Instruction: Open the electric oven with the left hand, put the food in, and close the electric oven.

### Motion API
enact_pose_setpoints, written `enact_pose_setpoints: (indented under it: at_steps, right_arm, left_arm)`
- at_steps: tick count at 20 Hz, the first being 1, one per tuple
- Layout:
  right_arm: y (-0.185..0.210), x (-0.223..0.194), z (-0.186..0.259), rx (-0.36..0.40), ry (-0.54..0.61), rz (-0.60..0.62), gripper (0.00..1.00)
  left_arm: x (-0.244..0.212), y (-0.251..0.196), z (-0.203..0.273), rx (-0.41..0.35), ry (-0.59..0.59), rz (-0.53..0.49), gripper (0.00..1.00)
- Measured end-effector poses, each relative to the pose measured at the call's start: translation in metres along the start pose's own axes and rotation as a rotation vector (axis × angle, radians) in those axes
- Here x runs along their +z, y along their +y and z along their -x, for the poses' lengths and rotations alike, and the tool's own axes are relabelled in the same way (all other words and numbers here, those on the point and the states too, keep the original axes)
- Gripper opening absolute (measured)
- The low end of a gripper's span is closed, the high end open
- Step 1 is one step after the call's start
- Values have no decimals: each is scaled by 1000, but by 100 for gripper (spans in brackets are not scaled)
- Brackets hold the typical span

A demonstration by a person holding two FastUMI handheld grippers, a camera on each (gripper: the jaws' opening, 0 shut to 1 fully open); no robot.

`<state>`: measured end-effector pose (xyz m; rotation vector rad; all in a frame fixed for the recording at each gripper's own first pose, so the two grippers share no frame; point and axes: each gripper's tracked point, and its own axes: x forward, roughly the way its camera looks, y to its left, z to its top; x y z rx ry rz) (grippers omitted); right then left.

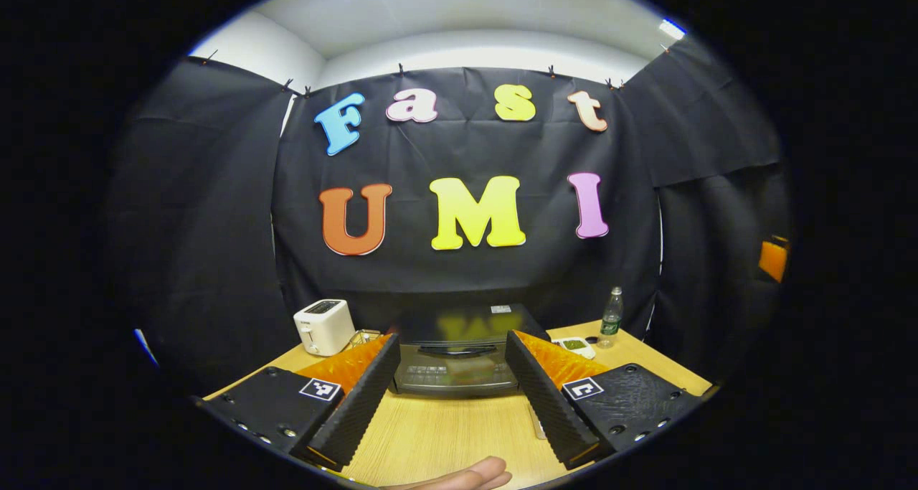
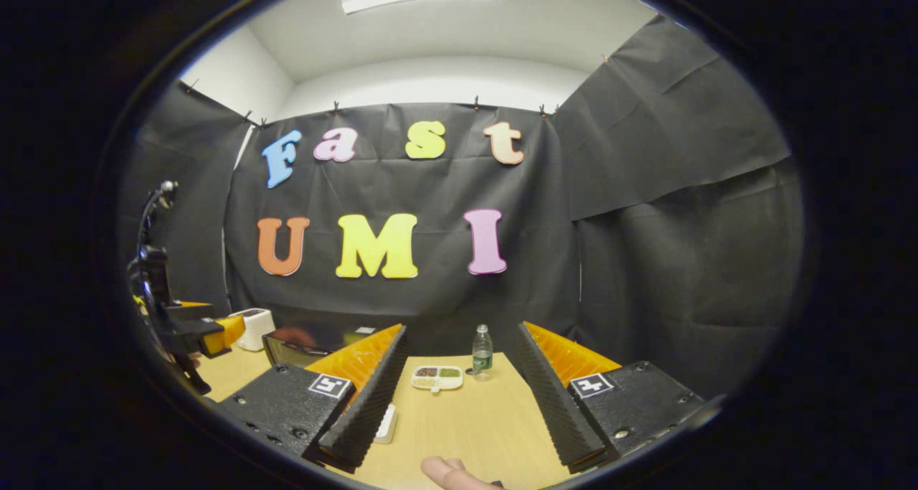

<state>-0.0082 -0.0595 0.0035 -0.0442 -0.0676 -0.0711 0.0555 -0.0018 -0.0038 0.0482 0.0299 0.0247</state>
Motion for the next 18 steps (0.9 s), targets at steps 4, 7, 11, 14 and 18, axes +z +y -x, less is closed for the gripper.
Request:
enact_pose_setpoints:
  at_steps: [4, 7, 11, 14, 18]
  right_arm:
    - [15, -10, 0, 22, 17, -6, 95]
    - [28, -22, -2, 46, 40, 4, 95]
    - [37, -29, -4, 63, 51, 23, 95]
    - [37, -31, -8, 64, 54, 22, 95]
    - [32, -36, -14, 60, 61, 19, 95]
  left_arm:
    - [13, 1, 33, -9, -41, 15, 96]
    - [8, 2, 51, -5, -58, 20, 96]
    - [-5, -6, 59, -44, -31, 37, 96]
    - [-5, -1, 58, -16, -38, -2, 96]
    - [-8, -8, 55, -31, -31, 10, 96]
